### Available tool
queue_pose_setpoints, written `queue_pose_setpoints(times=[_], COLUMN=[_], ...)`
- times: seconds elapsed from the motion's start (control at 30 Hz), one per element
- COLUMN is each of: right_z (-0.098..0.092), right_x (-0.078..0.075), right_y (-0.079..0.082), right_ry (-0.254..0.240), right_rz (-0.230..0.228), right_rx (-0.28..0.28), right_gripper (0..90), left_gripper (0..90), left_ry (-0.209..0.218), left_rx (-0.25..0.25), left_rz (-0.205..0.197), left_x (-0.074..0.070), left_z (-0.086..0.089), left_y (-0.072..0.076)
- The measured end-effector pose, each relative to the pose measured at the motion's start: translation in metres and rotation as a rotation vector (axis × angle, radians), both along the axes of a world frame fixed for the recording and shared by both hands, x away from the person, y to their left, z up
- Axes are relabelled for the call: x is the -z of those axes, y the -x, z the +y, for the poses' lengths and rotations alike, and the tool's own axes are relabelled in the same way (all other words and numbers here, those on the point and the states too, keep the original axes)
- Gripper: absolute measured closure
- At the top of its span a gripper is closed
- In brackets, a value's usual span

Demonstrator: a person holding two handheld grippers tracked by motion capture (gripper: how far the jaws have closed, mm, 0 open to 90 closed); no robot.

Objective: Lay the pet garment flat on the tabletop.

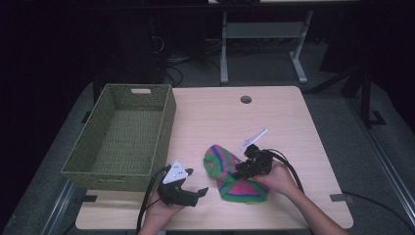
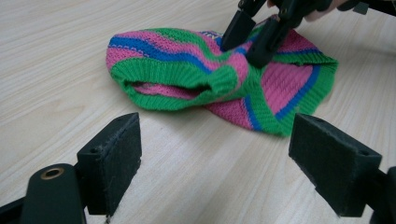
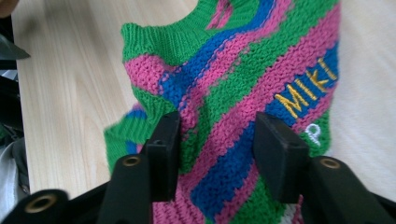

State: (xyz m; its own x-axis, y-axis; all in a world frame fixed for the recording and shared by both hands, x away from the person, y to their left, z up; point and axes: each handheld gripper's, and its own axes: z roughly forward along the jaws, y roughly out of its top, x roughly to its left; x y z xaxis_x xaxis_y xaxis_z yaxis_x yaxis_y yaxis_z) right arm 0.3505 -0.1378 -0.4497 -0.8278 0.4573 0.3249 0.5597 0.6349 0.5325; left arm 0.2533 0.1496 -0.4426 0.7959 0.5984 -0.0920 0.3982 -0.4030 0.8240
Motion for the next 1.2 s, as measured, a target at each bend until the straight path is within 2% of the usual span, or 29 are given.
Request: queue_pose_setpoints(times=[0.13,0.33,0.57,0.6,0.73,0.83,0.93,1.03,1.2], right_z=[0.0,-0.003,-0.003,-0.002,0.003,0.015,0.021,0.033,0.043], right_x=[0.002,0.004,-0.013,-0.017,-0.024,-0.029,-0.029,-0.027,-0.022], right_y=[0.005,0.008,0.016,0.017,0.021,0.023,0.024,0.025,0.025], right_ry=[-0.004,-0.03,-0.032,-0.043,-0.047,-0.044,-0.047,-0.029,-0.002], right_rz=[-0.024,-0.025,-0.079,-0.073,-0.092,-0.111,-0.114,-0.125,-0.121], right_rx=[-0.009,-0.02,-0.042,-0.04,-0.064,-0.118,-0.141,-0.18,-0.204], right_gripper=[47.0,41.1,39.6,39.6,40.1,41.8,42.8,45.3,51.1], left_gripper=[16.7,16.7,16.7,16.7,16.7,16.7,16.7,16.7,16.7], left_ry=[-0.006,-0.01,-0.008,-0.005,-0.001,0.006,0.0,0.006,0.0], left_rx=[0.006,0.007,0.002,0.0,-0.005,-0.01,-0.008,-0.011,-0.008], left_rz=[0.002,0.001,0.003,0.003,0.004,0.003,0.003,0.007,0.006], left_x=[0.0,0.0,0.0,0.0,0.0,0.0,-0.001,0.0,-0.001], left_z=[0.0,-0.001,0.0,0.0,0.0,0.002,0.003,0.003,0.003], left_y=[0.0,0.0,-0.001,0.0,0.0,0.0,-0.001,-0.001,-0.001])
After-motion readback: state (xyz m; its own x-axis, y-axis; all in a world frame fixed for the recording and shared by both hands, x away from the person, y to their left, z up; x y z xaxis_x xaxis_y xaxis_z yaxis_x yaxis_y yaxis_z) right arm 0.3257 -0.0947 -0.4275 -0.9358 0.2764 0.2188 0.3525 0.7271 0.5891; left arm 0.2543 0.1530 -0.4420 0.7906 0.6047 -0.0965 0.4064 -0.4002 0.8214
